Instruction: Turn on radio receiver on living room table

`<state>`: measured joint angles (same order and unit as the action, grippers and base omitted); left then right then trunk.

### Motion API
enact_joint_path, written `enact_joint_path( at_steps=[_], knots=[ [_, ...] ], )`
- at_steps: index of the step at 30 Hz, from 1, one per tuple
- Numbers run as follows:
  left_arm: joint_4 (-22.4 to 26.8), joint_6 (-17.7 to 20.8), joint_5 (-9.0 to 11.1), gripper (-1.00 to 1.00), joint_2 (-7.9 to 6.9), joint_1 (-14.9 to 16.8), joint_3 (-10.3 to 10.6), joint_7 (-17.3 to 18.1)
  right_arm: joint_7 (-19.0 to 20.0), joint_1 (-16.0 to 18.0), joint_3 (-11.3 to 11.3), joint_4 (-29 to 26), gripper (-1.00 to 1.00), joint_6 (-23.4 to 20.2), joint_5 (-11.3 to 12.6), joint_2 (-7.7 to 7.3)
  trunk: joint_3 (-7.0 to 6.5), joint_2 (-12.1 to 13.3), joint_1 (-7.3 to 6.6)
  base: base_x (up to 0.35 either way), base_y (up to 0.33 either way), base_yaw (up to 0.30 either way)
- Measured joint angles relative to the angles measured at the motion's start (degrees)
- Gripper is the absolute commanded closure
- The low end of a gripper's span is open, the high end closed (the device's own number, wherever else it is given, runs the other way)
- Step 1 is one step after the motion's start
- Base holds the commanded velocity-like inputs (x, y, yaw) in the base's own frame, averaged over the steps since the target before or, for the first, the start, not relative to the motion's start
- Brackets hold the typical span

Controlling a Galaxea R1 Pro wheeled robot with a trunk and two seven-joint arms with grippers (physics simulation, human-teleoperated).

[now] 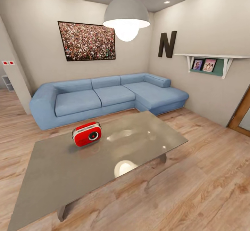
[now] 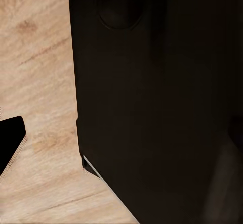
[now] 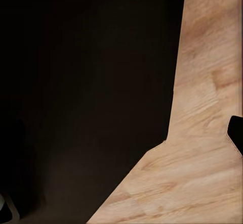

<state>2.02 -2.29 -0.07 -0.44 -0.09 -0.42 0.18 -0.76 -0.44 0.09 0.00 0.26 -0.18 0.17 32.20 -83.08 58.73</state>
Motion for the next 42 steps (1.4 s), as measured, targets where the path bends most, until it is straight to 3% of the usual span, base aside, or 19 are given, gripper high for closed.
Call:
enact_joint_path(
  at_steps=[15,42],
  knots=[
    [0.0,0.0,0.1,-1.00,0.00,0.0,0.0,-0.1,0.0,0.0,0.0,0.0,-1.00,0.0,0.0,0.01,0.00,0.0,0.00,0.186,0.000,0.017],
    [0.0,0.0,0.1,-1.00,0.00,0.0,0.0,-0.1,0.0,0.0,-0.2,0.0,-1.00,0.0,0.0,0.01,0.29,0.0,0.00,0.002,0.000,0.274]
  ],
)
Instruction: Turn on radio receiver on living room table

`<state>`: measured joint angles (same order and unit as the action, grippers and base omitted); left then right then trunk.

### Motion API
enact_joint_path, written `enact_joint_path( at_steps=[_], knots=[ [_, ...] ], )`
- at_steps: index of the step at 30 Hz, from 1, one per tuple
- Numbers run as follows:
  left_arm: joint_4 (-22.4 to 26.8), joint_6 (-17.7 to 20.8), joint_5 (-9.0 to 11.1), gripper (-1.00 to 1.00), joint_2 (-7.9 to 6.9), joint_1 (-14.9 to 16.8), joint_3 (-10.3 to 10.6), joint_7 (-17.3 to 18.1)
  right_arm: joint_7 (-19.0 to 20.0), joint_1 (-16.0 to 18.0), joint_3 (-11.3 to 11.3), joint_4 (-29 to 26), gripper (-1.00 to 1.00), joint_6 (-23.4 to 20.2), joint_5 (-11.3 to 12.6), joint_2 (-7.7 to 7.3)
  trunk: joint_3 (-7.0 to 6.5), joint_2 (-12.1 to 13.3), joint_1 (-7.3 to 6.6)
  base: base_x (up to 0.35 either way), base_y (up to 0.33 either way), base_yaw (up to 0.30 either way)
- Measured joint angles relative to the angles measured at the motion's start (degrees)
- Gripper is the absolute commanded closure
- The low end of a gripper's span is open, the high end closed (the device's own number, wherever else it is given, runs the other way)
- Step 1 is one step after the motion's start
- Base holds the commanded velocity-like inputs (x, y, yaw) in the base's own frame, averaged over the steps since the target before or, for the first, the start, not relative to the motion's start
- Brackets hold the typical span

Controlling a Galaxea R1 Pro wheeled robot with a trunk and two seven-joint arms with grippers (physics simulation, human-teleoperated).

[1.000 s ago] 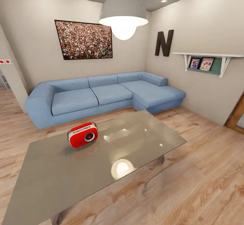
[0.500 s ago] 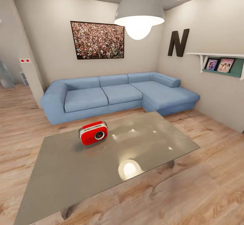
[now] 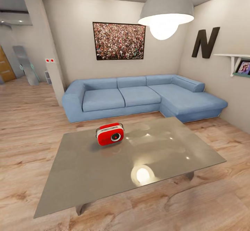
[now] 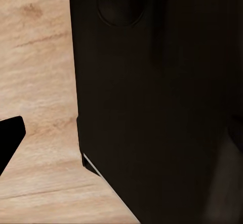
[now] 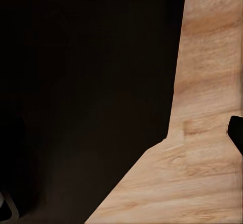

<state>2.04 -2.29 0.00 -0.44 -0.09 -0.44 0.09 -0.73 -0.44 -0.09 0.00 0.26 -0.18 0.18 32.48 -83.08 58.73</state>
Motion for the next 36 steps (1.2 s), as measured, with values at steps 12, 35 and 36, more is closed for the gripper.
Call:
enact_joint_path(
  at_steps=[12,35,36],
  knots=[
    [0.0,0.0,0.0,-1.00,0.00,0.0,0.0,0.1,0.0,0.0,0.0,0.0,-1.00,0.0,0.0,-0.05,0.20,0.0,0.00,0.066,0.000,0.193],
    [0.0,0.0,-0.1,-1.00,0.00,0.0,0.0,0.1,0.0,0.0,0.0,0.0,-1.00,0.0,0.0,0.00,0.21,0.0,0.00,0.246,0.000,0.012],
    [0.0,0.0,-0.1,-1.00,0.00,0.0,0.0,0.1,0.0,0.0,0.0,0.0,-1.00,0.0,0.0,0.00,0.21,0.0,0.00,0.018,0.000,0.161]
  ],
)
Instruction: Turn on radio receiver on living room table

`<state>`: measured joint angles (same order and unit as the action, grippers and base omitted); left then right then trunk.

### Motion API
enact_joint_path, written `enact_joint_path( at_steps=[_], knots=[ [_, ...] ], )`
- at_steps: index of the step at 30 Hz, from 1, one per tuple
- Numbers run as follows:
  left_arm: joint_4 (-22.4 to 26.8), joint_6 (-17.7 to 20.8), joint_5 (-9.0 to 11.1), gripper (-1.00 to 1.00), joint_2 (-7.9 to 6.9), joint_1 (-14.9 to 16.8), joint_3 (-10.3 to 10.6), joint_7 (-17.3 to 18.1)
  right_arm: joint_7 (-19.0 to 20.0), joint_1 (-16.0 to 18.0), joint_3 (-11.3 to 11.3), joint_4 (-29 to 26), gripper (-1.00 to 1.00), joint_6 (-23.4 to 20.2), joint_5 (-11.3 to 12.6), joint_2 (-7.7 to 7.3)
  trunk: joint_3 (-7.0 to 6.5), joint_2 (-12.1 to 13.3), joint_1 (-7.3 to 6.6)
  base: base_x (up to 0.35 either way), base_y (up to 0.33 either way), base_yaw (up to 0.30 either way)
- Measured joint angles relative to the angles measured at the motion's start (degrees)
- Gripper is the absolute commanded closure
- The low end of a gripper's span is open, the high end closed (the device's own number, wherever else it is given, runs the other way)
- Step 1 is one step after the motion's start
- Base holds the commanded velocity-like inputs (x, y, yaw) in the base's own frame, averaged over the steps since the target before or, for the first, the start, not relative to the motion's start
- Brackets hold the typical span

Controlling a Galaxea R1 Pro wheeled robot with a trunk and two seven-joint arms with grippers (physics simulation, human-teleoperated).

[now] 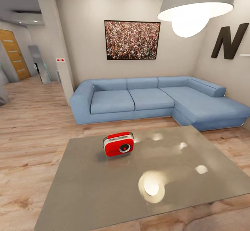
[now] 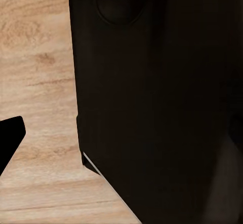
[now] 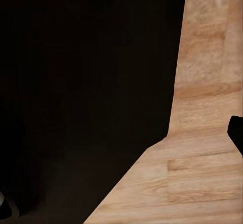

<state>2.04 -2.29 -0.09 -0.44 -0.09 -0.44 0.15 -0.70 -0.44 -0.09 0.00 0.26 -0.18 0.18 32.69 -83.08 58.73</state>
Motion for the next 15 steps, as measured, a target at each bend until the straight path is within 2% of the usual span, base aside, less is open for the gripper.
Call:
enact_joint_path(
  at_steps=[15],
  knots=[
    [0.0,0.0,0.0,-1.00,0.00,0.0,0.0,0.0,0.0,0.0,0.0,0.0,-1.00,0.0,0.0,0.00,0.00,0.0,0.00,0.002,0.000,0.256]
  ],
)
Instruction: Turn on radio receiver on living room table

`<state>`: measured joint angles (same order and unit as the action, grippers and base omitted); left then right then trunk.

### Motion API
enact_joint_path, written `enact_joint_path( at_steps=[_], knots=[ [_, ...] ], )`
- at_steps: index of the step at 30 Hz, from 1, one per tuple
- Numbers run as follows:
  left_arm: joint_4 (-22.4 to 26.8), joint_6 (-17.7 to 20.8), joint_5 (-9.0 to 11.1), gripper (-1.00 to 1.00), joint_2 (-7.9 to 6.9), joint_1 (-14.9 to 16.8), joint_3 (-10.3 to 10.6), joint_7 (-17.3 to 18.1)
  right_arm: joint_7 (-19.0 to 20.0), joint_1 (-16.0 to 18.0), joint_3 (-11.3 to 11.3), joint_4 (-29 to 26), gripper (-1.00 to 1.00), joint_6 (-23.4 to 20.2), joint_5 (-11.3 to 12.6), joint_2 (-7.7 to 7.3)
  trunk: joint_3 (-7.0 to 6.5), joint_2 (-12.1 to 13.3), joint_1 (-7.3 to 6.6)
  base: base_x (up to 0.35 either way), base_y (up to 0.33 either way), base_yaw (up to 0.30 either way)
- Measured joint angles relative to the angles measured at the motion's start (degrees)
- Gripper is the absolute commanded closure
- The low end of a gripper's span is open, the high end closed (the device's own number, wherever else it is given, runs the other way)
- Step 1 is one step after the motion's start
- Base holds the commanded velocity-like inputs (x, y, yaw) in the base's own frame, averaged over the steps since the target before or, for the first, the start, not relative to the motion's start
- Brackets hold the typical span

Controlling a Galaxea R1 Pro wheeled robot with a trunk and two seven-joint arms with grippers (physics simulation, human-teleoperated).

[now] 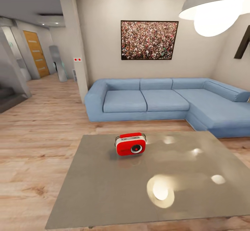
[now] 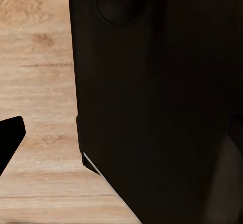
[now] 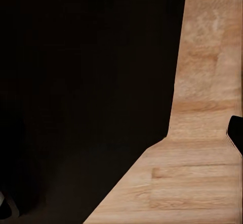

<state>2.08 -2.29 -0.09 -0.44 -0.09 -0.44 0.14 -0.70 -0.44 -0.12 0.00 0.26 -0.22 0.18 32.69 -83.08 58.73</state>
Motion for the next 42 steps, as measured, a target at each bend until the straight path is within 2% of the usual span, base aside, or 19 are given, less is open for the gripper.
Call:
enact_joint_path(
  at_steps=[15,42],
  knots=[
    [0.0,0.0,0.0,-1.00,0.00,0.0,0.0,0.0,0.0,0.0,0.0,0.0,-1.00,0.0,0.0,-0.05,0.00,0.0,0.00,0.000,0.000,0.228],
    [0.0,0.0,0.0,-1.00,0.00,0.0,0.0,0.0,0.0,0.0,0.0,0.0,-1.00,0.0,0.0,-0.07,0.00,0.0,0.00,0.036,0.000,-0.006]
  ],
)
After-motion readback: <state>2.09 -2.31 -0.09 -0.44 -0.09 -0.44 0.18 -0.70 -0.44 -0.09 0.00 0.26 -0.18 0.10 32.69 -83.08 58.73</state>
